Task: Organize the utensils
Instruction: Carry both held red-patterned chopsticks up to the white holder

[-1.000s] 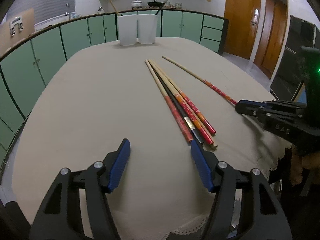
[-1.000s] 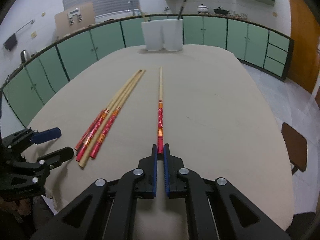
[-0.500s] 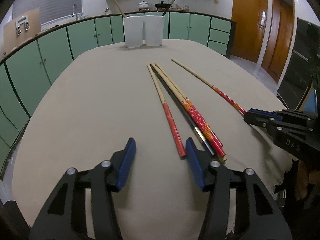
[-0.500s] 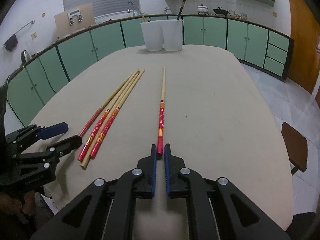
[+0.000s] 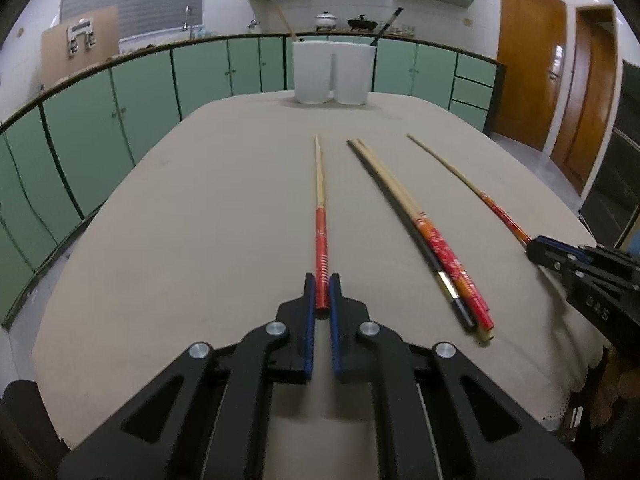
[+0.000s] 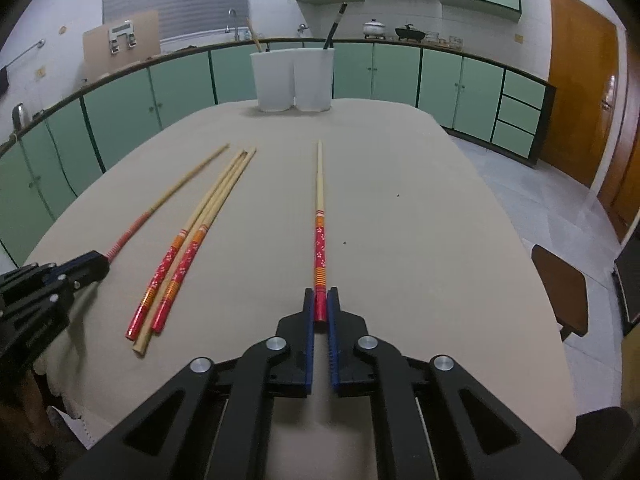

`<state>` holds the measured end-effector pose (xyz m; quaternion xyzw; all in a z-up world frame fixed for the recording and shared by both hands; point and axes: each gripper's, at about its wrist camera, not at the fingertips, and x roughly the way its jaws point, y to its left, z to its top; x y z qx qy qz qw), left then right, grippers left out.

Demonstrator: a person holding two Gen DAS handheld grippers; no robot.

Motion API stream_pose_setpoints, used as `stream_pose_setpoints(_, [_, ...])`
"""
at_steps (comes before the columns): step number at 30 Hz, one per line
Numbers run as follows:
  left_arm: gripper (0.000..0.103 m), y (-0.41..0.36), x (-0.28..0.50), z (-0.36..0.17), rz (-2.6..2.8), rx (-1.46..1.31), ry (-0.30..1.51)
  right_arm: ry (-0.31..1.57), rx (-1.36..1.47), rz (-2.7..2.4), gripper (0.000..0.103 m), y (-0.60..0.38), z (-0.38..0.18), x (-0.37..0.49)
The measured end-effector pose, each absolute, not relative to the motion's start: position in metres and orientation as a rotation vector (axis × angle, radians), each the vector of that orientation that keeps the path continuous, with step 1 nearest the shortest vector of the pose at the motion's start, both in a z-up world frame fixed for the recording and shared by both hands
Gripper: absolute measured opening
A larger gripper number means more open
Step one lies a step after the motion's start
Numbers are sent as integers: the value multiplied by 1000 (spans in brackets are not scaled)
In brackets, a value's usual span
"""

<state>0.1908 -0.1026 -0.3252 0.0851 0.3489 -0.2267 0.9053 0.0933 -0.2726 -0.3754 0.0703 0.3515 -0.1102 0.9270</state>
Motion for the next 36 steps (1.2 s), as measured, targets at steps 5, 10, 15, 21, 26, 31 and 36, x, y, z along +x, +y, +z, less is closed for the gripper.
stream_pose_setpoints(5, [16,-103,186,-324,-476,208,724,726,151,-170,7,-269,-374,89])
stream_pose_setpoints(10, [34,-98,185,-326,-485,219,739,729,167,-165,9,-272,-375,88])
stream_pose_setpoints(15, [5,-99,187,-322,-529,198,763,747,177,-161,6,-272,-372,88])
stream_pose_setpoints(21, [5,-88,185,-286,-537,114,755,712,227,-154,6,-277,-337,73])
stream_pose_setpoints(26, [5,-83,180,-247,-540,98,705,654,235,-143,6,-282,-297,65])
stream_pose_setpoints(31, [5,-79,181,-201,-544,95,632,591,230,-127,6,-292,-246,69])
stream_pose_setpoints(36, [5,-83,193,-160,-573,104,594,563,186,-79,6,-297,-199,90])
